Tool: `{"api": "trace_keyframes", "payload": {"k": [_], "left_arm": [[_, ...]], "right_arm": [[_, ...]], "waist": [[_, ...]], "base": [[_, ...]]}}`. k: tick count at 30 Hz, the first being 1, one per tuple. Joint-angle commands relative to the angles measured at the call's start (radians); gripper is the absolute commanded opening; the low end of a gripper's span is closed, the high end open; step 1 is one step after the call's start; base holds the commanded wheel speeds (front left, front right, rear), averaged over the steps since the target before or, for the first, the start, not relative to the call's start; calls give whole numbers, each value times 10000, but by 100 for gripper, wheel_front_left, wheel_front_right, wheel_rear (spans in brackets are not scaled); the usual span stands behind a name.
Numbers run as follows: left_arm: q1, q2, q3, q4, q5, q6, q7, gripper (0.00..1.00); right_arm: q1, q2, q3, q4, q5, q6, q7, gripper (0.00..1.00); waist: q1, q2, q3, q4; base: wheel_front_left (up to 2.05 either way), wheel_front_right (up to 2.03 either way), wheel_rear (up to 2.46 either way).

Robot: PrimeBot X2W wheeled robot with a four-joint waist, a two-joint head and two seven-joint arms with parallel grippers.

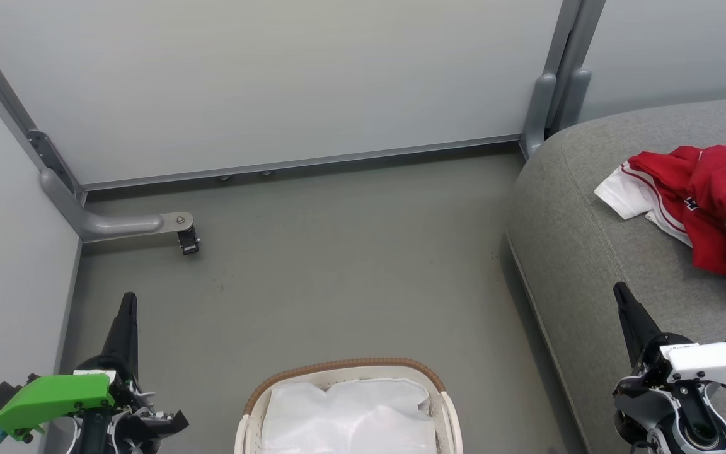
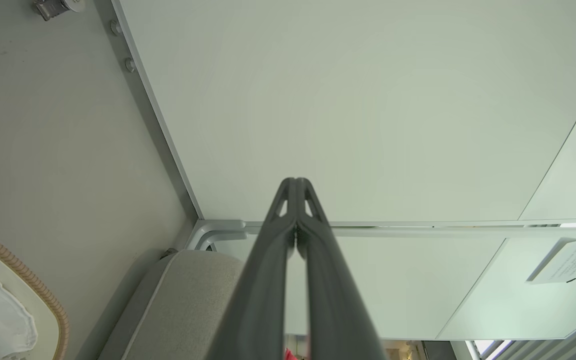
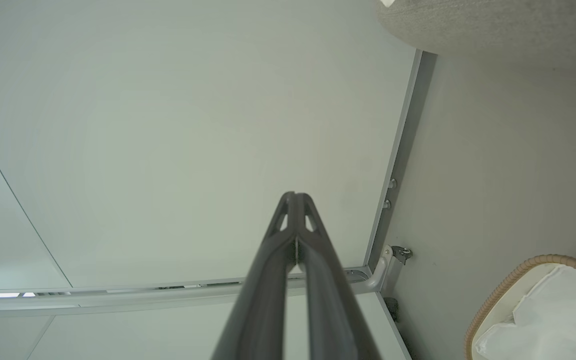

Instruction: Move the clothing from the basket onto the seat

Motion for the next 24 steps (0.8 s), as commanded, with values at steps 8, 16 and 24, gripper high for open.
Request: {"api": "trace_keyframes", "payload": {"k": [8,16,24], "left_arm": [[-108,4,27,-10,-28,7,37,0],[-107,5,27,-10,-29,7,36,0],[-107,5,26,-10,-30,7,36,0]], "right_arm": [[110,-59,-20,-30,38,-3,22,0],[110,-59,-20,-30,38,-3,18,0],[110,-59,-19,-30,38,-3,18,0]], "waist": [[0,0,0,0],[0,0,0,0],[0,0,0,0]], "base": [[0,0,0],[0,0,0],[0,0,0]]}}
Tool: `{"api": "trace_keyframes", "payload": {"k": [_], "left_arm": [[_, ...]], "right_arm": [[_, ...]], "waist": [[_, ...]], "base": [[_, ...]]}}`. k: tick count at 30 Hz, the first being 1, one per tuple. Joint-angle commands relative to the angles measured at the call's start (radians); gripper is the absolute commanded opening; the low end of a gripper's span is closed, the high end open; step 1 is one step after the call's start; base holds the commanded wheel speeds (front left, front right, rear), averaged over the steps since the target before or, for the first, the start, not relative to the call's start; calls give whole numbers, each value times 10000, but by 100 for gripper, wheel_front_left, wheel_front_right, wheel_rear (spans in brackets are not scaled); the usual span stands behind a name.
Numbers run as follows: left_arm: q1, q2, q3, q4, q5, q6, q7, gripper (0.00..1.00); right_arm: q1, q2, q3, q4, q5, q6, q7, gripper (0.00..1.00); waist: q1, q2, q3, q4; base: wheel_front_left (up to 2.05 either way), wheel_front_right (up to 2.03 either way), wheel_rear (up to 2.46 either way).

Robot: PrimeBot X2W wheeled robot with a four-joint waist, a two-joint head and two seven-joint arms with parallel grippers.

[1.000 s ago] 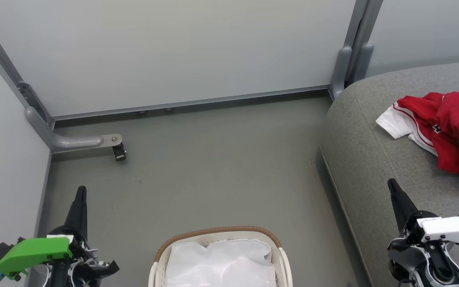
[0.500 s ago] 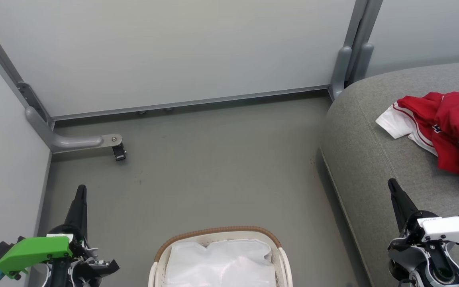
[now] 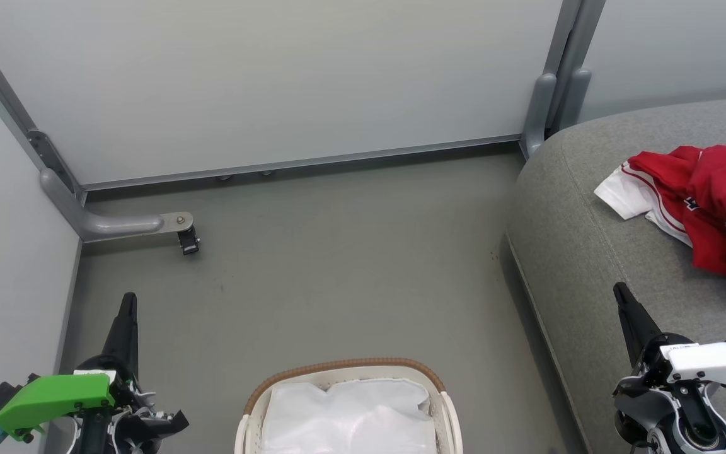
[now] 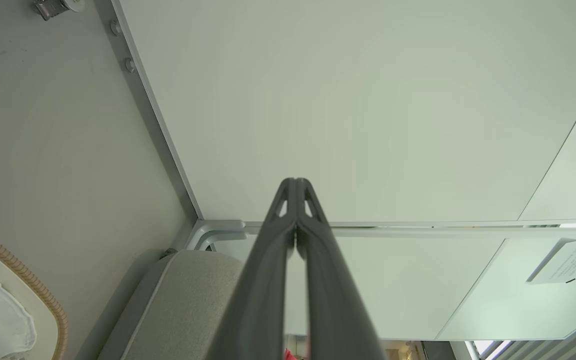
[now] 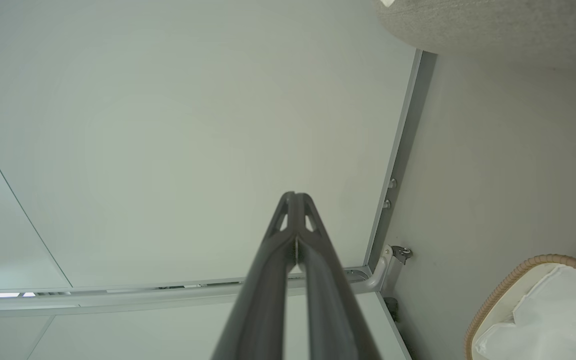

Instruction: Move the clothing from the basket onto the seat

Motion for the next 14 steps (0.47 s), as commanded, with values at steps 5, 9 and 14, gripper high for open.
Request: {"api": "trace_keyframes", "payload": {"k": [5,9,14], "left_arm": [[-106,11,25,-1,-28,7,35,0],[-106,11,25,-6,-28,7,35,0],[-106,13,25,-1,-29,7,35,0]], "right_arm": [[109,-59,-19,-30,38,-3,12,0],[109,-59,-19,-30,38,-3,12,0],[110,-59,-19,-30,39,-3,12,0]], "waist": [[0,-1,0,0],[0,-1,0,0],[0,-1,0,0]], "base": [[0,0,0],[0,0,0],[0,0,0]]}}
